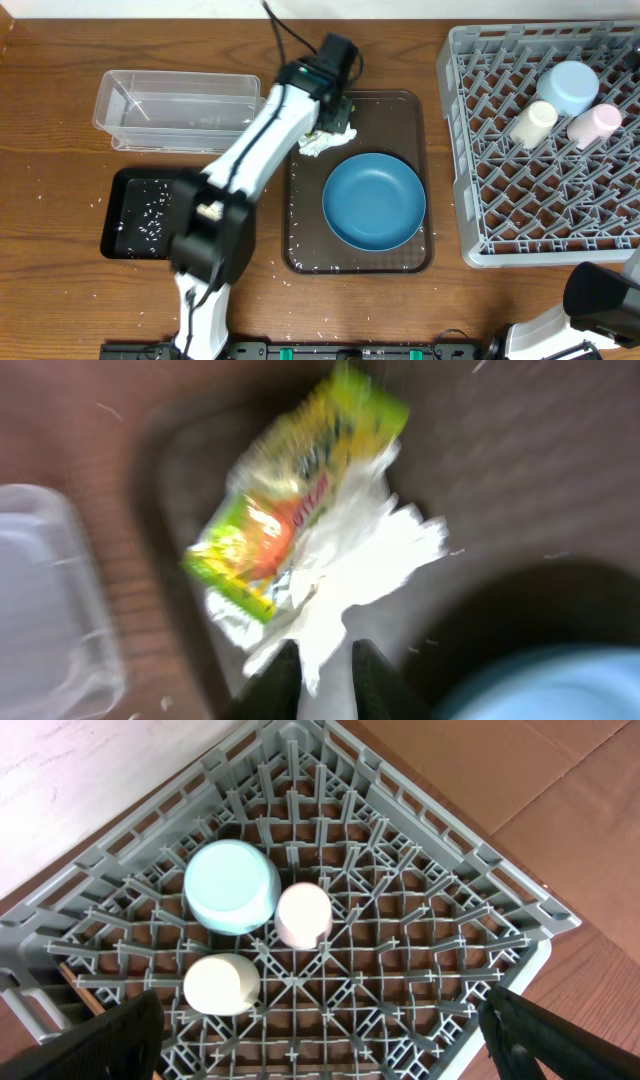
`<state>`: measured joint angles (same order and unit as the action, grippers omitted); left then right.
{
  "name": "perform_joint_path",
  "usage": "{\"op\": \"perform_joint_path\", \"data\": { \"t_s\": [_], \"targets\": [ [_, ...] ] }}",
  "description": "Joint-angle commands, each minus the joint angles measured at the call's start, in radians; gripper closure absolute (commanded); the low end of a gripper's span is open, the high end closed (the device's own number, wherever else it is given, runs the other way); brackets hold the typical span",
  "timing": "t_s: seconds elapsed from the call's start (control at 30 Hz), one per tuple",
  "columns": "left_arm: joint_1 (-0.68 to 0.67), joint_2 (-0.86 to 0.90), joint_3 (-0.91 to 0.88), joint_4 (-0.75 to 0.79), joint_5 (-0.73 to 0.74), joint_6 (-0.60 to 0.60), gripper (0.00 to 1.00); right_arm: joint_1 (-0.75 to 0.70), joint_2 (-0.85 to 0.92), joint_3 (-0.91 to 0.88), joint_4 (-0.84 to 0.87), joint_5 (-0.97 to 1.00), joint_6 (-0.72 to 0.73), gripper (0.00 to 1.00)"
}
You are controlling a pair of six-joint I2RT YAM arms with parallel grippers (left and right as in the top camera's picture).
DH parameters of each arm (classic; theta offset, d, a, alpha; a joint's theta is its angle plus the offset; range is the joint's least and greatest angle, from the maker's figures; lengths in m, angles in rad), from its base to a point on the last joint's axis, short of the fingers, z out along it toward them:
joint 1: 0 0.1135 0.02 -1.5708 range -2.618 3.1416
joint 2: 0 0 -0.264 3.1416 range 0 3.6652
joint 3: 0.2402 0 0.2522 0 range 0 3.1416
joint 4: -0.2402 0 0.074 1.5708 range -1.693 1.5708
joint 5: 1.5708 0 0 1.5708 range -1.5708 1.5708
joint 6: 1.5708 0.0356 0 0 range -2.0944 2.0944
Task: Sort waste into correct bins and load items into the dishwasher rack
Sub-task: 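Lift the tissue and drop it into the clear plastic bin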
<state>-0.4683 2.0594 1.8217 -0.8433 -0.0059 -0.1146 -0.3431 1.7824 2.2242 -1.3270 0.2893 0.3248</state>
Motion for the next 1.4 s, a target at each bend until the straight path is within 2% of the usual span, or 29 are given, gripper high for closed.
{"op": "perform_joint_path", "data": {
  "t_s": [0.0, 0.07, 0.1, 0.17, 0.3, 0.43, 0.77, 0.87, 1.0, 1.1, 1.2, 1.37],
  "targets": [
    [0.024, -0.108, 0.006, -0.011, -0.005, -0.029, 0.89, -0.003, 0.005, 0.001, -0.001, 0.017, -0.011, 0.01],
    [0.032, -0.133, 0.005, -0.016, -0.005, -0.029, 0.87, -0.003, 0.005, 0.001, -0.001, 0.017, -0.011, 0.01],
    [0.037, -0.139, 0.005, -0.020, -0.005, -0.029, 0.83, -0.003, 0.005, 0.001, -0.001, 0.017, -0.011, 0.01],
    [0.043, -0.137, 0.005, -0.026, -0.005, -0.029, 0.66, -0.003, 0.005, 0.001, -0.001, 0.017, -0.011, 0.01],
    [0.037, -0.095, -0.022, -0.024, 0.007, -0.029, 0.59, -0.003, 0.005, 0.001, -0.001, 0.017, -0.011, 0.01],
    [0.032, -0.018, -0.035, -0.018, 0.046, -0.029, 0.44, -0.003, 0.005, 0.001, -0.001, 0.017, -0.011, 0.01],
    [0.030, 0.181, -0.035, 0.007, 0.048, -0.029, 0.44, -0.003, 0.005, 0.001, -0.001, 0.017, -0.011, 0.01],
    [0.030, 0.197, -0.035, 0.006, 0.061, -0.029, 0.46, -0.003, 0.005, 0.001, -0.001, 0.017, -0.011, 0.01],
    [0.030, 0.192, -0.034, 0.011, 0.074, -0.029, 0.73, -0.003, 0.005, 0.001, -0.001, 0.017, -0.011, 0.01],
    [0.031, 0.165, -0.034, 0.006, 0.074, -0.030, 0.87, -0.003, 0.005, 0.001, -0.001, 0.017, -0.011, 0.01],
    [0.030, 0.102, -0.034, -0.010, 0.074, -0.034, 0.93, -0.003, 0.005, 0.001, -0.001, 0.017, -0.011, 0.01],
    [0.031, -0.055, -0.034, -0.034, 0.073, -0.048, 0.94, -0.003, 0.005, 0.001, -0.001, 0.017, -0.011, 0.01]
  ]
}}
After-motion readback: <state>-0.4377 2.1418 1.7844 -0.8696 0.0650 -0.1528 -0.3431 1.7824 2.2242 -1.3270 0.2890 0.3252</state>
